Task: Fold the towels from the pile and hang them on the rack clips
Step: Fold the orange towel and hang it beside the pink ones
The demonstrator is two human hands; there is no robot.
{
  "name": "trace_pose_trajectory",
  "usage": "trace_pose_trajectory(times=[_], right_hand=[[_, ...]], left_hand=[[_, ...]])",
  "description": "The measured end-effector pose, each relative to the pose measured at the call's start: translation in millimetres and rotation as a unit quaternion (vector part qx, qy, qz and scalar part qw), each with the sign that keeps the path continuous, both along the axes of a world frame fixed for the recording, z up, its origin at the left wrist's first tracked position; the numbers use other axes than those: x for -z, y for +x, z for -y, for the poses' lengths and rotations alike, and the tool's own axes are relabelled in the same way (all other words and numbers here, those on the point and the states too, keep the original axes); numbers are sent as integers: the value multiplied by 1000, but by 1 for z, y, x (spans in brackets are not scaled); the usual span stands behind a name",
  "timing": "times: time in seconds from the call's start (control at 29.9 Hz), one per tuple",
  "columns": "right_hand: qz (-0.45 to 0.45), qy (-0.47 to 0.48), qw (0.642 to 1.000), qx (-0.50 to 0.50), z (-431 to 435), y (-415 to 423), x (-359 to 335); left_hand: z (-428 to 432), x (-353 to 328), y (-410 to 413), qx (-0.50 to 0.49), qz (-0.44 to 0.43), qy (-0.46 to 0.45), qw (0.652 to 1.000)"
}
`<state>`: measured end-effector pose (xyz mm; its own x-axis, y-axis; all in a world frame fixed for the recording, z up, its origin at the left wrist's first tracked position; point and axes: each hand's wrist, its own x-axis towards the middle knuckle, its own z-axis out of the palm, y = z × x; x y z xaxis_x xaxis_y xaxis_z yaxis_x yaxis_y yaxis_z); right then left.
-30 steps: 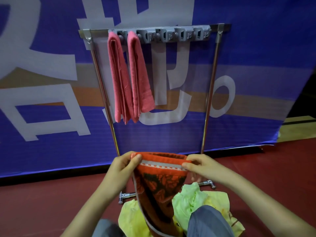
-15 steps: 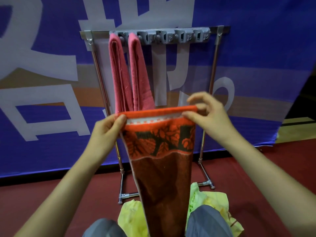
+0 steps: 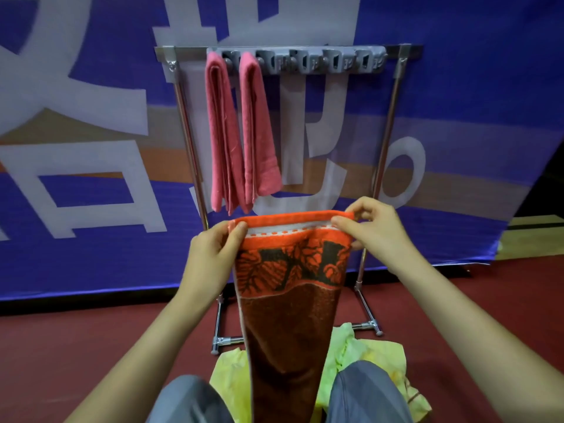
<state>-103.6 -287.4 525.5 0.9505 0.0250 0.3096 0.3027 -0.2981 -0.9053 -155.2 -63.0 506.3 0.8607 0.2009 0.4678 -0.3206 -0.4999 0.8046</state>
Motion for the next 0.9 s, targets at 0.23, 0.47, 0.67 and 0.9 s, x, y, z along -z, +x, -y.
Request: trace_pose_trajectory(times=[0.23, 0.47, 0.67, 0.9], right_hand=[[-133, 48, 988, -65, -18, -27, 18], [-163, 56, 974, -144, -38, -41, 28], [-191, 173, 943, -208, -51, -51, 31], [-169, 157, 960, -157, -43, -48, 22]], left_hand=[[11, 29, -14, -92, 14, -29, 995], [30, 37, -24, -62, 4, -46, 997], [55, 36, -35, 35, -30, -131, 990], [39, 37, -20, -8, -21, -139, 990]])
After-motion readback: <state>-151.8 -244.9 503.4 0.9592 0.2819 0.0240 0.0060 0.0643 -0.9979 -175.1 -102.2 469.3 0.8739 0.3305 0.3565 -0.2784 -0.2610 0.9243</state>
